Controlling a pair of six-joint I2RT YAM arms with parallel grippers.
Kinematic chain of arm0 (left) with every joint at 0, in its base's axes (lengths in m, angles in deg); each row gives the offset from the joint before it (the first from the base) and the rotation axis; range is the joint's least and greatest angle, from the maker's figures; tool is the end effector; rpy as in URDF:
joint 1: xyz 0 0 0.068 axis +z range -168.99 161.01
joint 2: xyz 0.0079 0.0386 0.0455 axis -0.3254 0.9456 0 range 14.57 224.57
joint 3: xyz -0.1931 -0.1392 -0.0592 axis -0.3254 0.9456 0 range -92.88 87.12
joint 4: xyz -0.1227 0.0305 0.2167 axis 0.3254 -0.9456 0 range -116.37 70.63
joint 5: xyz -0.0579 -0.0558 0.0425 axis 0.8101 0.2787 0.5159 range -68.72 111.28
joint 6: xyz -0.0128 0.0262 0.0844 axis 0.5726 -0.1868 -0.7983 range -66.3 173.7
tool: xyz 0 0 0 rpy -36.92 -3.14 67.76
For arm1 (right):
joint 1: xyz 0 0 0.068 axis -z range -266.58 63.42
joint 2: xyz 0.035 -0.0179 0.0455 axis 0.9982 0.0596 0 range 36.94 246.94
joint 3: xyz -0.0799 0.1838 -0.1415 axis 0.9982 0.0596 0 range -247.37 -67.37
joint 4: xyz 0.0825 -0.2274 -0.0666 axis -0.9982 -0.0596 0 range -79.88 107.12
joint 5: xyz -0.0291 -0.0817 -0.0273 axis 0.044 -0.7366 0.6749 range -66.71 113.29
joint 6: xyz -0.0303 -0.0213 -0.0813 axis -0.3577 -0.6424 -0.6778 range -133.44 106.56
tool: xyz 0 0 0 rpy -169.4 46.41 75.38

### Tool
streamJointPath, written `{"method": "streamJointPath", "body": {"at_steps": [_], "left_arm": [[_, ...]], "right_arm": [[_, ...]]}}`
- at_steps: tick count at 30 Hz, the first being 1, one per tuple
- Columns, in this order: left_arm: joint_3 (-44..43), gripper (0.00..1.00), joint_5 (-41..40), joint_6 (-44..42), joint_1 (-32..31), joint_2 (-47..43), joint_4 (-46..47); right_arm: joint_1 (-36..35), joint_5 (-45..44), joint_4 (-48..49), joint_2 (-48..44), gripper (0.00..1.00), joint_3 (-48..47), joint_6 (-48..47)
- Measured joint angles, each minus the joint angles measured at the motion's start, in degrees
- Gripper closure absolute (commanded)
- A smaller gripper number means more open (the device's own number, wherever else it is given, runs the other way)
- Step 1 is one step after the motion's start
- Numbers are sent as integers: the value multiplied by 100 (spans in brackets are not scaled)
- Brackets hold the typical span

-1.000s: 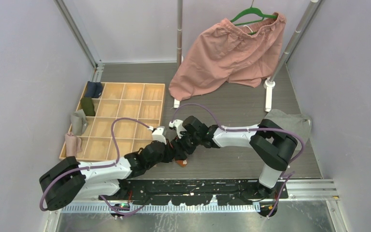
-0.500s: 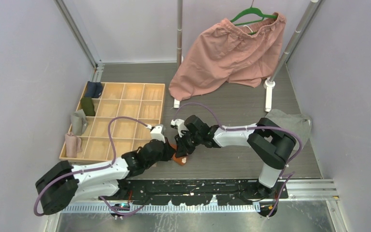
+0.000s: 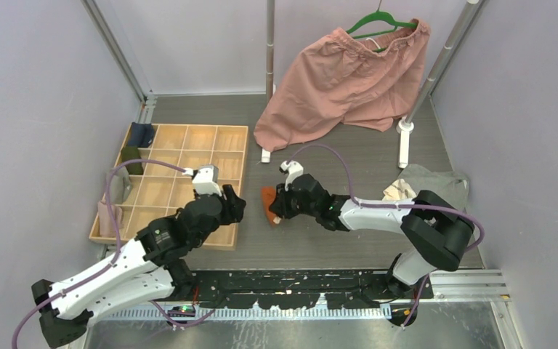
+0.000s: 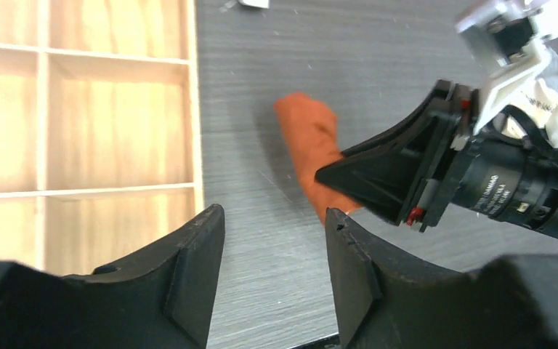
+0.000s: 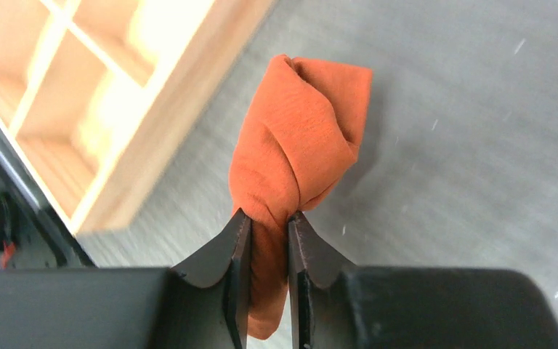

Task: Roll the underwear
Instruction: Pick up the underwear from the center of the board, then place the underwear in the storage box.

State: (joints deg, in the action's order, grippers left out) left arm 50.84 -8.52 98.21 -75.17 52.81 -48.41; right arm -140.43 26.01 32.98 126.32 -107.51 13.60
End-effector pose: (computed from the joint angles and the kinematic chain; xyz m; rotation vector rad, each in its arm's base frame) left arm 0.1405 -0.1386 0.2376 -0.0989 2.0766 -0.5462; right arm 0.1998 0.2797 0.1266 -0.5575 2.2139 0.8390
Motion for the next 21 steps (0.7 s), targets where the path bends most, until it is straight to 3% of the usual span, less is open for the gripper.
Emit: {"method": "streamJointPath", "body": {"at_steps": [8,14,21], "left_arm": [[-1290,32,-780,-50,2,223,-1611],[-1541,29,-1008,-57,4,234,-2310],[-1541,26,-1032,-120,4,-201,-2579]], "right_arm": [[9,-1440,-280,269,99,-1851,59],[129,-1683,-284,1716,99,-3814,-289],[452,-1384,-461,3399,99,-5226,-833]]}}
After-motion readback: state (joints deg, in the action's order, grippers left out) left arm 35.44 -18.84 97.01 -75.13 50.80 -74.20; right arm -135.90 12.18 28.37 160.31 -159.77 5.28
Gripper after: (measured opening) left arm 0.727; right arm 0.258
